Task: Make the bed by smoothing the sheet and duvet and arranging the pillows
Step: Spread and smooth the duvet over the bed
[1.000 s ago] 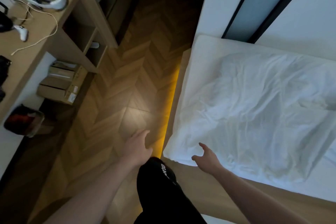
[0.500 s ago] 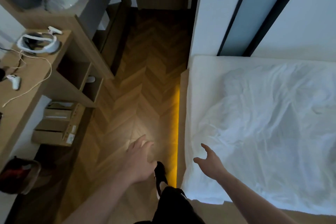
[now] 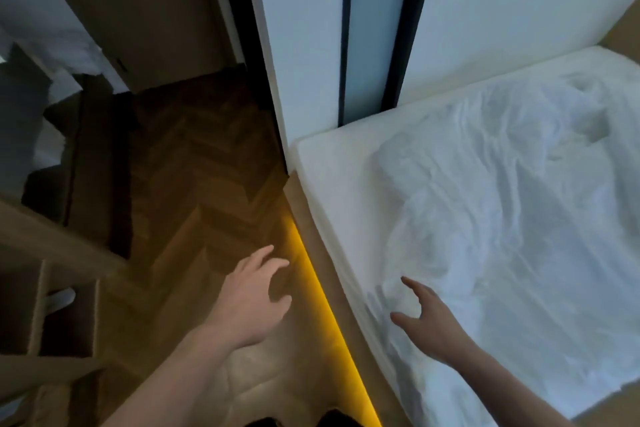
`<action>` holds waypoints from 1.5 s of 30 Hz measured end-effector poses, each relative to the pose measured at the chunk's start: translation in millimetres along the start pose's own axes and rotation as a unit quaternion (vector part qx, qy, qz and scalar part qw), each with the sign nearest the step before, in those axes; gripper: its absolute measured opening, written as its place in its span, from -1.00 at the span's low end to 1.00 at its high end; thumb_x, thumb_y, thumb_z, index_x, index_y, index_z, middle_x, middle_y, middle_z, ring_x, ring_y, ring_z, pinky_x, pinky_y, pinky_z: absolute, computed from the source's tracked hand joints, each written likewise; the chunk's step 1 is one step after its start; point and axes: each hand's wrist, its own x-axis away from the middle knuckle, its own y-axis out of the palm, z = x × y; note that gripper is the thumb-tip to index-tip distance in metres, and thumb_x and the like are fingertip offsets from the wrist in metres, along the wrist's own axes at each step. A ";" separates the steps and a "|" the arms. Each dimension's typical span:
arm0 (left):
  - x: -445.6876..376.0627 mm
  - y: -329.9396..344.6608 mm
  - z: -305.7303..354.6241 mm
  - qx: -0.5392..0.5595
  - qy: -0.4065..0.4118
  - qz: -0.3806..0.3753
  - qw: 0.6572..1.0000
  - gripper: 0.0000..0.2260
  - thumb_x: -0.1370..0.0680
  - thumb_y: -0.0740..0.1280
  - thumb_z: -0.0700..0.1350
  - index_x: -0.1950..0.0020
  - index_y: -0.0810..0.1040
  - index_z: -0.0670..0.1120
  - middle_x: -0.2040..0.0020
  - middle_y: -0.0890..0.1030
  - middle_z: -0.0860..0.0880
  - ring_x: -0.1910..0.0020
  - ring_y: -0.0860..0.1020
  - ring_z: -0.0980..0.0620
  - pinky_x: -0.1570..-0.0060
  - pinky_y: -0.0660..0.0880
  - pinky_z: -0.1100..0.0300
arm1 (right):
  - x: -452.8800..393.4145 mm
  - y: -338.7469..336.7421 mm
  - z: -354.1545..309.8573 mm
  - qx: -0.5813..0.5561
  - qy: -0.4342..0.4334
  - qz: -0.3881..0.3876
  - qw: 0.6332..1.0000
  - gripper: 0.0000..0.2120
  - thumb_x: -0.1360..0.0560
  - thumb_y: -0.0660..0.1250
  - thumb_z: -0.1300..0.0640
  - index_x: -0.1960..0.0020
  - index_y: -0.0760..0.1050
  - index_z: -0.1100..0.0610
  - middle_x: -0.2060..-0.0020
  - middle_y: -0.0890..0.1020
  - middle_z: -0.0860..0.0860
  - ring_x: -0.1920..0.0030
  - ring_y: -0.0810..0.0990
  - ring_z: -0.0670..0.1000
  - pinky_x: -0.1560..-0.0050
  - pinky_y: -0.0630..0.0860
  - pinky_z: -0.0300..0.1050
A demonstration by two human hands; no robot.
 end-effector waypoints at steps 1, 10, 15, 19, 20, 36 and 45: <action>-9.8 -8.4 -6.9 -0.004 0.014 -0.012 1.000 -0.51 -0.57 0.33 0.16 -0.49 0.33 0.22 -0.62 0.12 0.17 -0.57 0.15 0.06 -0.54 0.20 0.02 | 1.2 3.8 -13.3 -0.006 0.010 0.011 1.000 -0.26 -0.55 0.39 -0.10 -0.63 0.15 -0.07 -0.60 0.23 -0.03 -0.55 0.30 0.03 -0.51 0.26 -0.04; -89.0 -53.5 -60.7 -0.077 0.118 -0.101 0.985 -0.51 -0.58 0.34 0.11 -0.50 0.35 0.14 -0.61 0.15 0.09 -0.55 0.22 -0.02 -0.50 0.28 0.00 | 22.7 32.5 -68.6 -0.027 0.101 0.103 0.989 -0.27 -0.56 0.36 -0.10 -0.64 0.13 -0.05 -0.62 0.20 -0.03 -0.57 0.26 0.04 -0.54 0.25 -0.01; -144.0 -72.5 -27.9 -0.086 0.178 -0.100 0.975 -0.50 -0.57 0.35 0.08 -0.50 0.37 0.10 -0.58 0.19 0.07 -0.52 0.25 -0.06 -0.49 0.29 -0.04 | 24.9 24.9 -80.3 -0.046 0.125 0.149 0.980 -0.28 -0.56 0.35 -0.06 -0.64 0.14 -0.02 -0.62 0.20 -0.01 -0.59 0.22 0.04 -0.55 0.22 -0.01; -180.2 -66.2 9.2 -0.047 0.195 -0.137 0.970 -0.56 -0.60 0.35 -0.01 -0.48 0.40 0.04 -0.55 0.26 0.03 -0.52 0.27 -0.05 -0.51 0.28 0.00 | 6.7 15.8 -79.3 -0.060 0.131 0.159 0.977 -0.29 -0.55 0.36 -0.05 -0.63 0.15 -0.04 -0.62 0.20 0.00 -0.57 0.25 0.06 -0.53 0.25 -0.01; -187.5 -63.5 16.5 -0.039 0.192 -0.149 0.969 -0.57 -0.61 0.34 -0.04 -0.48 0.41 0.03 -0.54 0.27 0.03 -0.52 0.27 -0.04 -0.51 0.28 0.02 | 0.1 12.8 -77.9 -0.063 0.131 0.159 0.977 -0.29 -0.55 0.36 -0.05 -0.62 0.15 -0.05 -0.61 0.20 0.00 -0.57 0.27 0.06 -0.52 0.26 -0.02; -365.3 -44.9 69.9 0.010 0.033 -0.216 0.976 -0.58 -0.57 0.39 -0.07 -0.43 0.47 -0.04 -0.40 0.44 -0.07 -0.37 0.44 -0.08 -0.27 0.43 0.12 | -154.7 -36.5 -40.4 -0.103 0.170 0.115 0.973 -0.25 -0.51 0.33 -0.01 -0.63 0.12 -0.02 -0.60 0.21 0.03 -0.51 0.33 0.13 -0.46 0.38 0.03; -516.2 36.6 111.5 0.210 -0.114 -0.291 0.926 -0.64 -0.61 0.38 -0.09 -0.40 0.49 -0.12 -0.31 0.52 -0.07 -0.26 0.51 -0.08 -0.19 0.57 0.01 | -231.1 -62.7 -32.7 -0.129 0.228 0.166 0.951 -0.26 -0.53 0.35 -0.03 -0.63 0.13 -0.02 -0.59 0.21 -0.02 -0.53 0.31 0.07 -0.50 0.32 -0.01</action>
